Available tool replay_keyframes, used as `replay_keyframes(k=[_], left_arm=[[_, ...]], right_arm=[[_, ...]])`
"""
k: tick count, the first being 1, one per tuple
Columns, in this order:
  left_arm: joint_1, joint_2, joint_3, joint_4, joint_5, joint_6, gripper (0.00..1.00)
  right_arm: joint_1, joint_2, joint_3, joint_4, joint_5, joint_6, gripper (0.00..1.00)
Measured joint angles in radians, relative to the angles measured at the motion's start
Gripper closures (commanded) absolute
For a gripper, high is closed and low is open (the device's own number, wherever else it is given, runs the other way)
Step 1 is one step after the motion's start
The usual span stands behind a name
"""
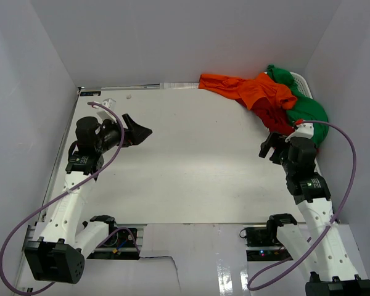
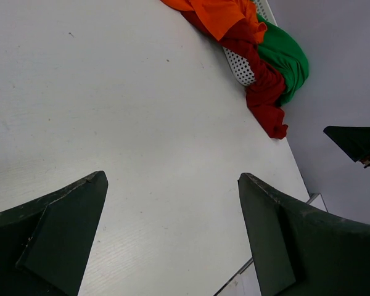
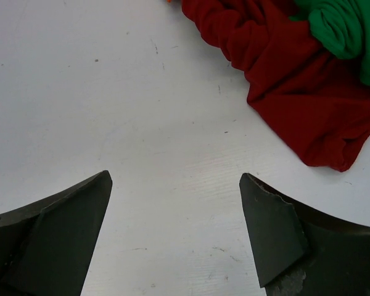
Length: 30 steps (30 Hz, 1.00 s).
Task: Fold and stack the t-shirts
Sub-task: Grab crumpled tshirt from bin with the right arm
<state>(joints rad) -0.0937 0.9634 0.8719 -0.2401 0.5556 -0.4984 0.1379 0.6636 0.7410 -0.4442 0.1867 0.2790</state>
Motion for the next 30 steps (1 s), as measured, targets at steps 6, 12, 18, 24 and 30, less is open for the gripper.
replay_keyframes(k=[6, 12, 18, 24, 30], left_arm=[[0.000, 0.000, 0.000, 0.008, 0.013, -0.007, 0.02], [0.000, -0.001, 0.000, 0.009, 0.021, -0.007, 0.02], [0.000, -0.021, 0.000, 0.008, 0.022, -0.007, 0.02], [0.000, -0.038, 0.000, 0.008, 0.022, -0.007, 0.02], [0.000, -0.040, 0.000, 0.007, 0.021, -0.006, 0.02]], right_arm=[[0.000, 0.166, 0.035, 0.060, 0.058, 0.004, 0.10], [-0.040, 0.588, 0.276, 0.106, 0.132, 0.016, 0.02], [-0.072, 0.824, 0.488, 0.188, 0.205, 0.026, 0.02], [-0.104, 1.034, 0.575, 0.325, 0.238, 0.019, 0.03], [-0.123, 1.264, 0.652, 0.414, 0.261, 0.010, 0.03]])
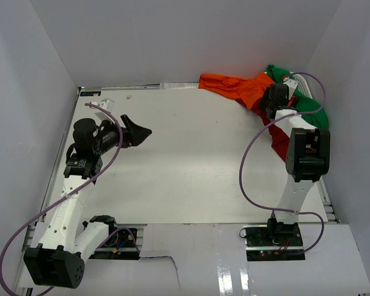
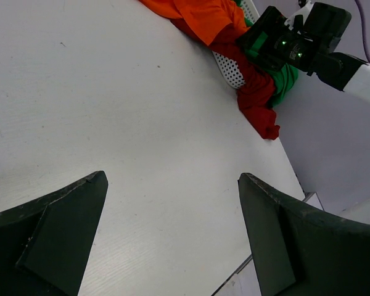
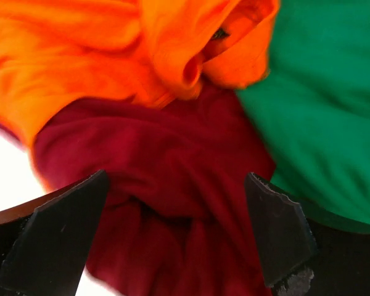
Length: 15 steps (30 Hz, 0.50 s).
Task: Fold and stack the t-shirts
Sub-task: Grab crumpled tshirt from bin with the right arm
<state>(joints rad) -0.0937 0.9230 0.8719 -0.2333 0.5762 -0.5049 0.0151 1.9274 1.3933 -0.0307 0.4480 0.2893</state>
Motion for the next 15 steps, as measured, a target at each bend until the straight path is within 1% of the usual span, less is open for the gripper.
replay_keyframes(k=[4, 9, 10, 11, 13, 15], left_arm=[[0.000, -0.016, 0.000, -0.002, -0.005, 0.000, 0.02], [0.000, -0.031, 0.000, -0.002, -0.010, 0.000, 0.02], [0.000, -0.031, 0.000, -0.002, -0.011, 0.000, 0.02], [0.000, -0.031, 0.000, -0.002, -0.011, 0.000, 0.02], [0.000, -0.031, 0.000, -0.002, -0.011, 0.000, 0.02], [0.000, -0.031, 0.000, -0.002, -0.011, 0.000, 0.02]], right_arm=[[-0.005, 0.074, 0.057, 0.063, 0.041, -0.018, 0.03], [-0.005, 0.190, 0.218, 0.091, 0.065, -0.059, 0.02], [-0.005, 0.205, 0.240, 0.097, 0.069, -0.063, 0.01], [-0.005, 0.220, 0.262, 0.097, 0.071, -0.068, 0.05], [-0.006, 0.248, 0.305, 0.102, 0.077, -0.079, 0.10], [-0.011, 0.280, 0.351, 0.101, 0.077, -0.085, 0.11]])
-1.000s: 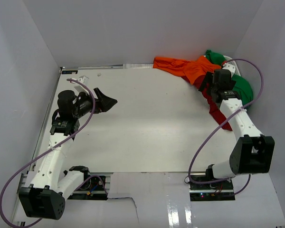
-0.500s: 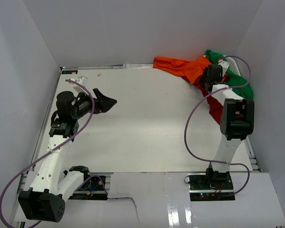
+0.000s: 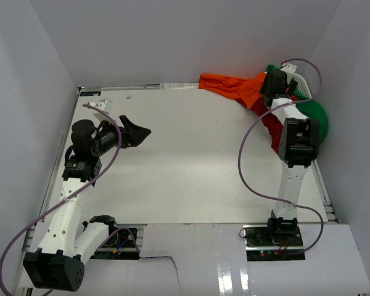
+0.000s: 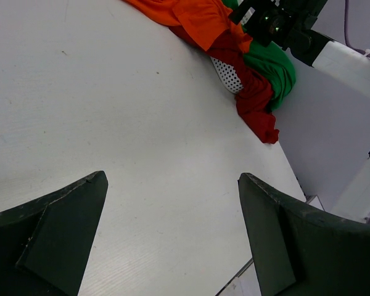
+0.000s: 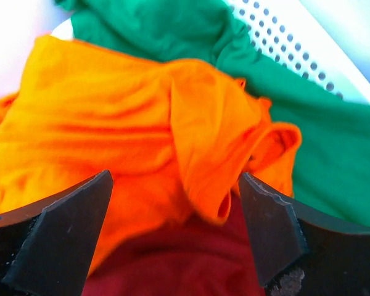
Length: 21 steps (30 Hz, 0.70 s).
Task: Fold and stack the t-shirts
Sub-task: Grab crumpled tshirt from bin with the right arm
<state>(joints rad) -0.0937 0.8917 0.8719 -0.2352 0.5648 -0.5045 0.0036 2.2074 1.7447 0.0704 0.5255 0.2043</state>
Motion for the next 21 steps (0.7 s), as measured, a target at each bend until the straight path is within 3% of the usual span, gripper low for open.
replay_keyframes(k=[9, 10, 11, 13, 16, 21], left_arm=[[0.000, 0.001, 0.000, 0.000, 0.000, 0.001, 0.02], [0.000, 0.002, 0.000, 0.000, 0.000, 0.001, 0.02], [0.000, 0.002, 0.000, 0.000, 0.000, 0.001, 0.02], [0.000, 0.003, 0.000, 0.000, 0.000, 0.001, 0.02], [0.000, 0.006, 0.000, 0.000, 0.000, 0.003, 0.02], [0.000, 0.016, 0.000, 0.000, 0.000, 0.003, 0.02]], right_arm=[[-0.068, 0.075, 0.066, -0.050, 0.022, 0.015, 0.12], [-0.074, 0.076, 0.066, -0.058, 0.022, 0.021, 0.20], [-0.080, 0.077, 0.066, -0.063, 0.021, 0.023, 0.60], [-0.090, 0.077, 0.066, -0.070, 0.007, 0.034, 0.78], [-0.100, 0.077, 0.066, -0.072, -0.026, 0.053, 0.89], [-0.105, 0.079, 0.066, -0.077, -0.112, 0.083, 0.92]])
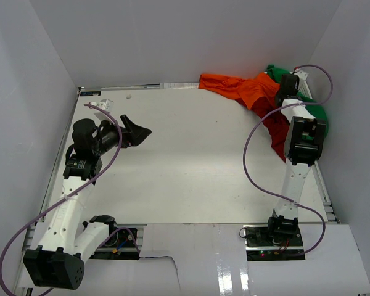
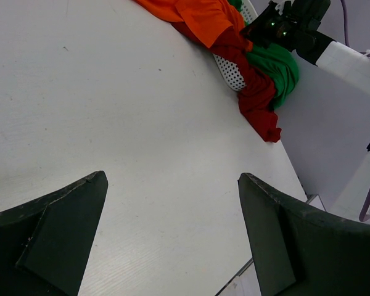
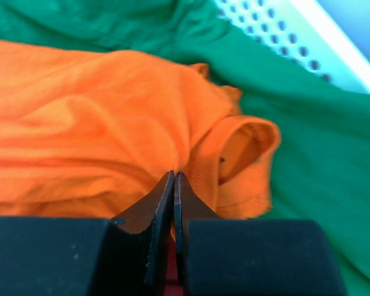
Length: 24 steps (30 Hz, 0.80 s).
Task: Fold and stack the t-shirts
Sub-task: Grab crumpled tshirt from bin with the right arm, then move the tshirt to the center of the board
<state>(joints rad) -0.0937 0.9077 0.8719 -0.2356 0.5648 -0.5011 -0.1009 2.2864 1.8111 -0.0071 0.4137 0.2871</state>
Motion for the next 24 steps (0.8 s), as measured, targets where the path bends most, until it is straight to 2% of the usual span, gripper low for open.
replay_keyframes(k=[7, 13, 17, 20, 24], left_arm=[[0.000, 0.000, 0.000, -0.001, -0.002, 0.001, 0.02], [0.000, -0.008, 0.000, -0.005, -0.008, 0.004, 0.02], [0.000, -0.016, 0.000, -0.006, -0.015, 0.006, 0.02], [0.000, -0.019, 0.000, -0.013, -0.025, 0.008, 0.02], [0.000, -0.023, 0.000, -0.022, -0.040, 0.009, 0.02]], right_arm=[[0.001, -0.019, 0.027, -0.037, -0.114, 0.047, 0.92], [0.012, -0.125, 0.029, -0.068, -0.200, 0.054, 0.92], [0.039, -0.202, 0.147, -0.123, -0.333, 0.056, 0.92], [0.114, -0.284, 0.261, -0.172, -0.442, 0.056, 0.92], [0.315, -0.431, 0.403, -0.240, -0.585, 0.058, 0.92]])
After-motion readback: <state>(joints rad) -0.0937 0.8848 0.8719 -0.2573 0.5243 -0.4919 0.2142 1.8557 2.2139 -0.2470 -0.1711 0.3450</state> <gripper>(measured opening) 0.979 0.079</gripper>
